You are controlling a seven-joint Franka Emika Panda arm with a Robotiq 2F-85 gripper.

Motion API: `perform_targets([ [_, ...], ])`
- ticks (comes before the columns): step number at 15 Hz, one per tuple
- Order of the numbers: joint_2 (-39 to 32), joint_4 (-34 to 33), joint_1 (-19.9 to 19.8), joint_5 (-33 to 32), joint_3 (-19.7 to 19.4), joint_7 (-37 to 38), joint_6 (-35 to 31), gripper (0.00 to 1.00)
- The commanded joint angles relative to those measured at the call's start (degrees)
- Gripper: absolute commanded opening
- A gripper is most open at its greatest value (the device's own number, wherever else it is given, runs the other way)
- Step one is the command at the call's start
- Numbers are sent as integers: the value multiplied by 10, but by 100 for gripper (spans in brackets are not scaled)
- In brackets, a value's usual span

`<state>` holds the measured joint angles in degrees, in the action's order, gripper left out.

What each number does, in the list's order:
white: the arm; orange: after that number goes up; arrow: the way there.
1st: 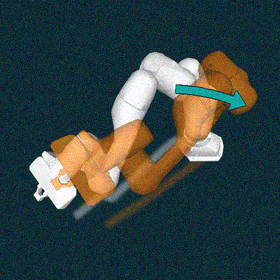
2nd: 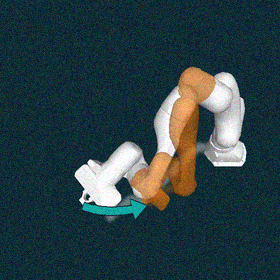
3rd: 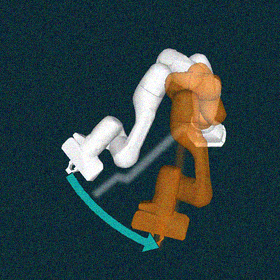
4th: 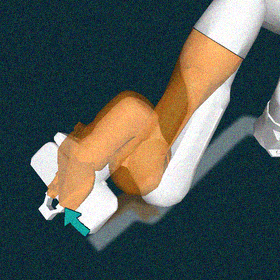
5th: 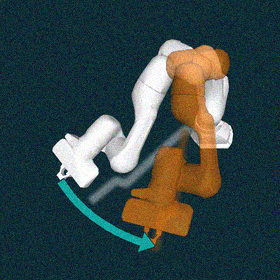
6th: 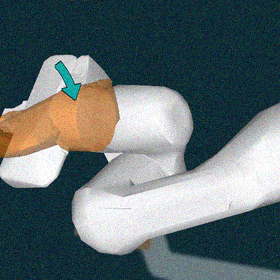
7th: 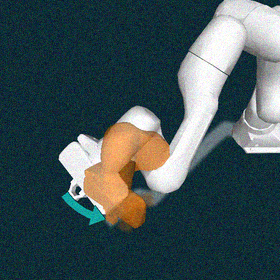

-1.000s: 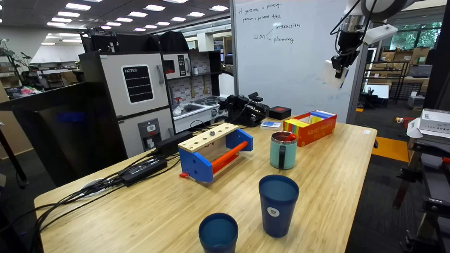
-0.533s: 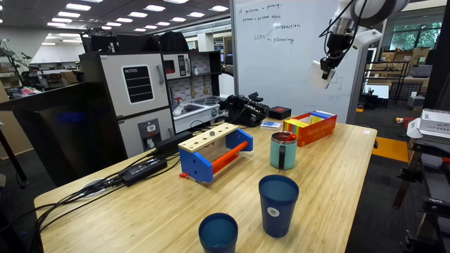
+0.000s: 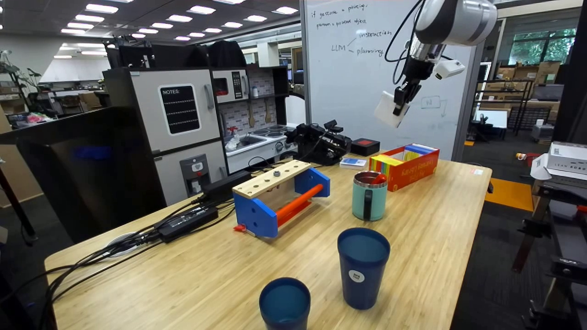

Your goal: Remove the screwdriver from the rack, put it in the cup, and then remove the book from the table and put it in the box

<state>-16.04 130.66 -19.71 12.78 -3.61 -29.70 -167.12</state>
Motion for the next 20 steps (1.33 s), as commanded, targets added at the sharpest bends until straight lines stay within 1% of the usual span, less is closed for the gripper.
perform_targets([
  [1,-24,-39,-64,66,55,-98,43,4],
  [3,-18,-32,-85,81,59,-129,70,4],
  [6,-7,-19,-91,74,43,-141,108,4],
  [8,-6,-18,-82,62,27,-129,127,4],
  [10,-12,-26,-77,60,21,-125,138,4],
  [16,-38,-39,-71,65,16,-122,177,4],
  [18,-46,-39,-69,61,11,-115,180,4],
  [20,-54,-40,-66,54,4,-103,164,4],
])
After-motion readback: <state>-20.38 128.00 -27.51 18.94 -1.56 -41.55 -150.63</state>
